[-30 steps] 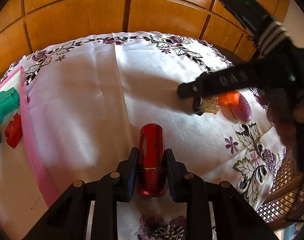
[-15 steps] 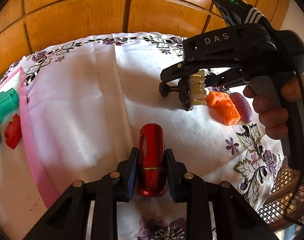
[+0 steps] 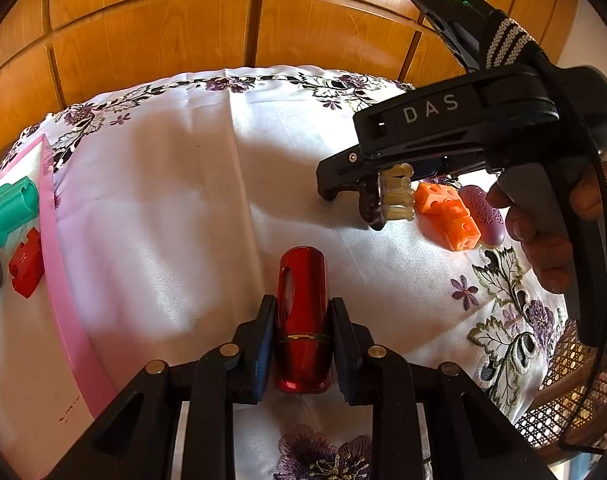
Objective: Organize rigid objects
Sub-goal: 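Lift the hairbrush with the right tool while the left tool carries the lipstick toward the pink box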
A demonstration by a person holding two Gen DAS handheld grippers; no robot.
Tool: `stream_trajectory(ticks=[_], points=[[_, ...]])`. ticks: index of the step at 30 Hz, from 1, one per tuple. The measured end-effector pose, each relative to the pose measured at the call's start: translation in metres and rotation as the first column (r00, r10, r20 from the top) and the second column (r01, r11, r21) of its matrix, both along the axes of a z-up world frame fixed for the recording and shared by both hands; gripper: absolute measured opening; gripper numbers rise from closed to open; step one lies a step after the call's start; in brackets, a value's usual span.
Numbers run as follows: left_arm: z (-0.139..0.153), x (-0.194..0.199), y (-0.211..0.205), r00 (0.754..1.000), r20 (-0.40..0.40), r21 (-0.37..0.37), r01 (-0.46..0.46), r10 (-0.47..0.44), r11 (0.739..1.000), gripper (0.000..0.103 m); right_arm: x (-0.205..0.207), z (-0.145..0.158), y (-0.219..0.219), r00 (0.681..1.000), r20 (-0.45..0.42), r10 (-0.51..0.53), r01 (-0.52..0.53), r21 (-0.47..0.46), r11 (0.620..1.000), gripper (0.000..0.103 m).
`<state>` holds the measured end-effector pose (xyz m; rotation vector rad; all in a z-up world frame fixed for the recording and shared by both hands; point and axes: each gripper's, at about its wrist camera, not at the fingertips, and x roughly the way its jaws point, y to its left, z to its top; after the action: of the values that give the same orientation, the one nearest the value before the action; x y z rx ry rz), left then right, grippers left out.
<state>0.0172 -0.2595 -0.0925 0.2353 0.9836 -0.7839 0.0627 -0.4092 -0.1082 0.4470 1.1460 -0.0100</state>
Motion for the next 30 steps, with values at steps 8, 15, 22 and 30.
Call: stream_trajectory(ticks=[8,15,22,30], points=[[0.001,-0.001,0.0,1.0,0.005,0.0,-0.002,0.002,1.0,0.026,-0.007,-0.001,0.02,0.996,-0.011,0.083,-0.083,-0.19,0.978,0.059],[0.002,-0.003,0.0,1.0,0.016,0.006,-0.003,0.003,1.0,0.026,-0.003,-0.009,0.024,0.993,-0.039,0.112,-0.118,-0.225,0.967,0.06],[0.003,-0.004,0.0,1.0,0.029,0.016,-0.007,0.006,1.0,0.026,-0.003,-0.01,0.029,0.991,-0.034,0.129,-0.133,-0.261,0.956,0.059],[0.007,-0.008,0.004,0.999,0.047,0.025,-0.015,0.014,1.0,0.026,-0.001,-0.011,0.037,0.989,-0.025,0.149,-0.149,-0.31,0.939,0.059]])
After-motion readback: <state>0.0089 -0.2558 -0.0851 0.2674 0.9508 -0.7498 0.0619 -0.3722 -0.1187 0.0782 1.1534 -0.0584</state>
